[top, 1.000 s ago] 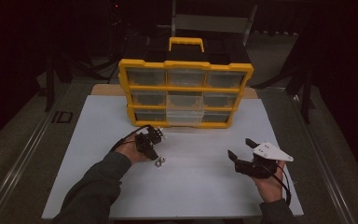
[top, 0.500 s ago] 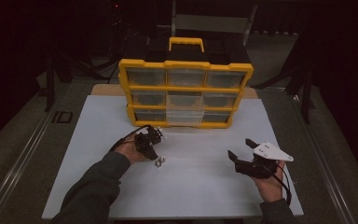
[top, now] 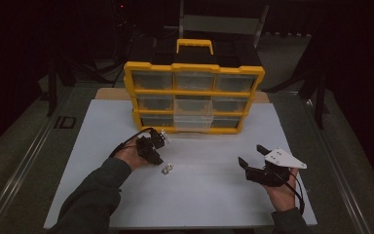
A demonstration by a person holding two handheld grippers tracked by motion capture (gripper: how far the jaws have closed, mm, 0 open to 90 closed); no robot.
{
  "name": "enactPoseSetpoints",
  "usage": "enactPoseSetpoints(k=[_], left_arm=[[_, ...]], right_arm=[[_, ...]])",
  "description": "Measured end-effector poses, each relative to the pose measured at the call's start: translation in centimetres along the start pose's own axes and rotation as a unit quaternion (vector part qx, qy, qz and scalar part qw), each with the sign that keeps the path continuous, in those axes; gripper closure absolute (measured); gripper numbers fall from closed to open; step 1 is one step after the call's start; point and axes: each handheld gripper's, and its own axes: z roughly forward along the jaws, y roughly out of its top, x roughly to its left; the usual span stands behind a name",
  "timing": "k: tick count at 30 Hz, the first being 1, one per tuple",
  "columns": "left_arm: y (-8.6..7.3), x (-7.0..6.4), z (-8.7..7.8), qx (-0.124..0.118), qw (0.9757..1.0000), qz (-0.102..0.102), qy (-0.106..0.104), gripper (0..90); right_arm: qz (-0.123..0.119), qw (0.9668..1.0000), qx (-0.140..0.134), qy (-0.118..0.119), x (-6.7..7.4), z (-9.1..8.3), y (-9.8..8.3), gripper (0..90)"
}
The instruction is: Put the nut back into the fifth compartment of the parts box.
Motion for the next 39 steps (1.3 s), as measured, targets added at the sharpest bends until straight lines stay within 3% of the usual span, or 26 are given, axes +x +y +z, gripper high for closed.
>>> enactPoseSetpoints(k=[13, 39], left_arm=[[-0.1, -0.3, -1.9, -0.013, 0.9999, 0.003, 0.005, 70.0], [1.0, -0.3, -6.3, -0.036, 0.9988, 0.032, 0.005, 70.0]], right_arm=[[0.003, 1.0, -0.002, 0.0, -0.1, -0.1, 0.0, 20.5], [0.01, 0.9999, -0.009, 0.005, -0.2, -0.3, 0.0, 16.7]])
